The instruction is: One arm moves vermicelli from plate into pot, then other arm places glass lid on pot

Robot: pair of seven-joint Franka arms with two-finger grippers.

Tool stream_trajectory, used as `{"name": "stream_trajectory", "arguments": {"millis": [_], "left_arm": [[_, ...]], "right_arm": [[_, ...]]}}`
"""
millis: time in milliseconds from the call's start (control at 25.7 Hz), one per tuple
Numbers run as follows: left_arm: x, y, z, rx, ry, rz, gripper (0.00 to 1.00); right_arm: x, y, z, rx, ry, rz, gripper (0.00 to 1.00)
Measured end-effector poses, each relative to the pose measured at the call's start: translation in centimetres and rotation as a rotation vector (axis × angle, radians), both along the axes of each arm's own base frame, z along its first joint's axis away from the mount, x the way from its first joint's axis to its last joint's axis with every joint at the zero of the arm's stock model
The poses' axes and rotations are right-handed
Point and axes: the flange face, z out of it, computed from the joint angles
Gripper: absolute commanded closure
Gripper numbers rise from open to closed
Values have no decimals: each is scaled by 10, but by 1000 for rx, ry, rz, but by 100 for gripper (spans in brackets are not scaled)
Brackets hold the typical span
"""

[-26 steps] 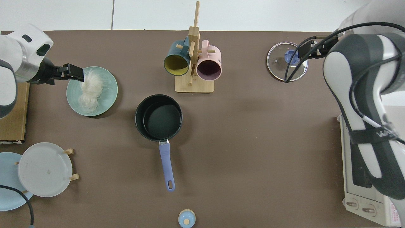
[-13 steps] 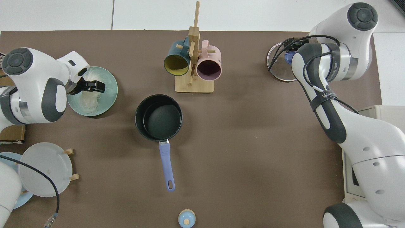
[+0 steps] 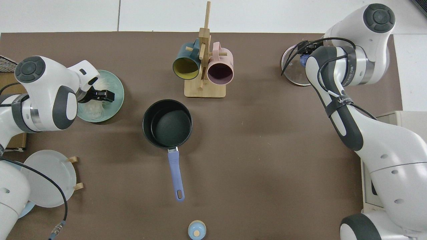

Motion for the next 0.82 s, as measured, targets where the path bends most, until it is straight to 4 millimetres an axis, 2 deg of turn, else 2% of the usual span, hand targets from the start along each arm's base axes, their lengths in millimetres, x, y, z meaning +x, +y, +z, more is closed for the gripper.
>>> {"name": "stream_trajectory", "arguments": {"millis": [272,545,701,817], "left_arm": [[5,-1,22,3,46,-6,100],[2,-9,64,4,61,-21,100],[-8,-27,87,4,92,-34,100],[-15,-51,100,-1,108,-21,100]], "right_arm": [[-1,1,-4,1,8,1,1],[-2,1,-16,2,-11,3,1],[-4,1,-22,2,-7,3,1],[-5,1,-24,3,-1,3,2]]}}
